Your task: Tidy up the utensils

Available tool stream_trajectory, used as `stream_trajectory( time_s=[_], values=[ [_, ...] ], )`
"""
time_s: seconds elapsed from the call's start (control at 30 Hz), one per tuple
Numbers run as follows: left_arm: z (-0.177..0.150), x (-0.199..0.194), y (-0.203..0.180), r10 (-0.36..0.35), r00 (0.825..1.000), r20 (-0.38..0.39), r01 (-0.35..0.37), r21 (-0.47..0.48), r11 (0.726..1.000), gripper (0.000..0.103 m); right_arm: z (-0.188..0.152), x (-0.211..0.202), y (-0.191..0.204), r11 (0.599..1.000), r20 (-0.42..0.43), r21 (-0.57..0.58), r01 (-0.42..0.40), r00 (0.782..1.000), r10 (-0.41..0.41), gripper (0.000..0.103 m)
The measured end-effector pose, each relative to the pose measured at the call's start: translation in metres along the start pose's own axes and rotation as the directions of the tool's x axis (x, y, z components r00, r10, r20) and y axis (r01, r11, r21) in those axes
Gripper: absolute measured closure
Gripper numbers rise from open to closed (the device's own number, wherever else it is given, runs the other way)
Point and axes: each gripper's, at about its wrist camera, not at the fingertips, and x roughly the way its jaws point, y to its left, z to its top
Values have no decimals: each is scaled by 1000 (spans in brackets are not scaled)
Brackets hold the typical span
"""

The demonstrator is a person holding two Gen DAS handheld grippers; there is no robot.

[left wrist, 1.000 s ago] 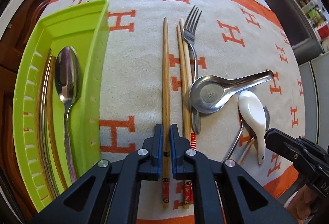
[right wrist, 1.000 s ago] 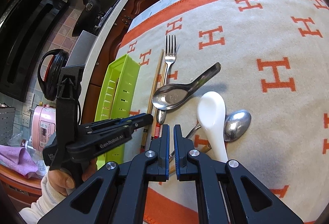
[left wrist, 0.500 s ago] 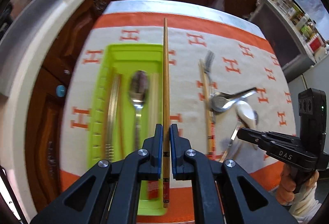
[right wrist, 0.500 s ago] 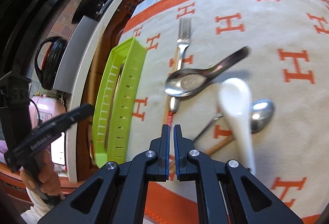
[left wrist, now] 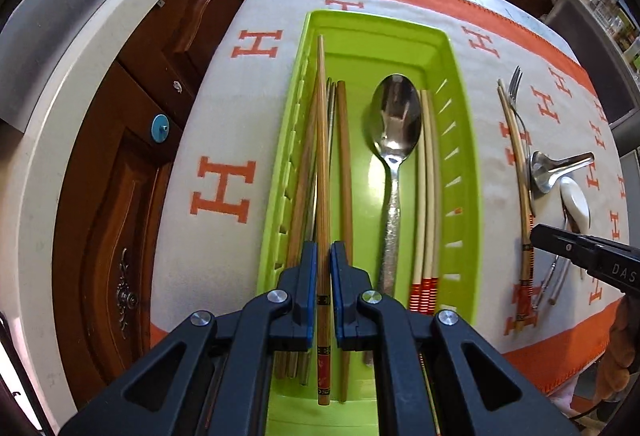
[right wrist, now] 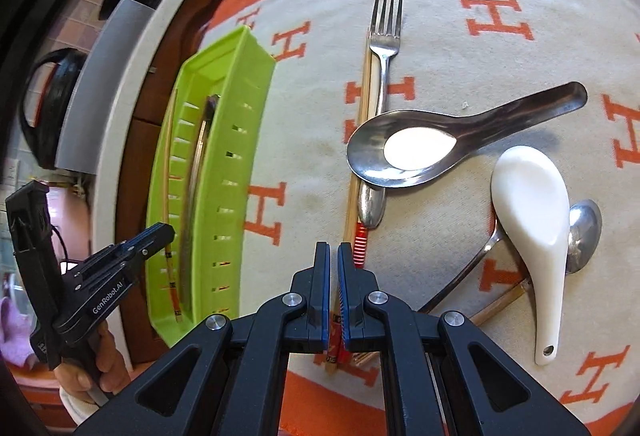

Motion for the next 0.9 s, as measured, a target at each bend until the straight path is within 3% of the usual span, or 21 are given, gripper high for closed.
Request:
stream_trajectory(
  time_s=[0.03,0.17,0.43,0.6,0.73,0.83,0.9],
  values=[
    [0,1,2,5,1000,7,-5,0,1000,98,0,2,3,1000,-2,0,19,1000,-19,99],
    [1,-4,0,4,999,42,-4,10,1000,80,4,5,11,996,5,-2,86,996,-86,98],
    [0,-28,6,-60,988,140,64,-24,998,70,8,12,29,977,11,-34,213,977,-212,98],
    [1,-39,13,-115,978,173,127,-61,990,68,10,20,37,963,-13,-30,266,964,-267,88],
    [2,-44,19,-138,972,188,154,-77,985,66,14,27,52,932,20,-75,354,935,-354,88],
    [0,-47,24,-126,970,206,146,-84,986,56,13,34,67,893,50,-136,430,903,-427,94],
    [-1,-49,27,-113,970,214,135,-91,987,55,12,35,70,889,60,-141,436,900,-432,96]
  ],
)
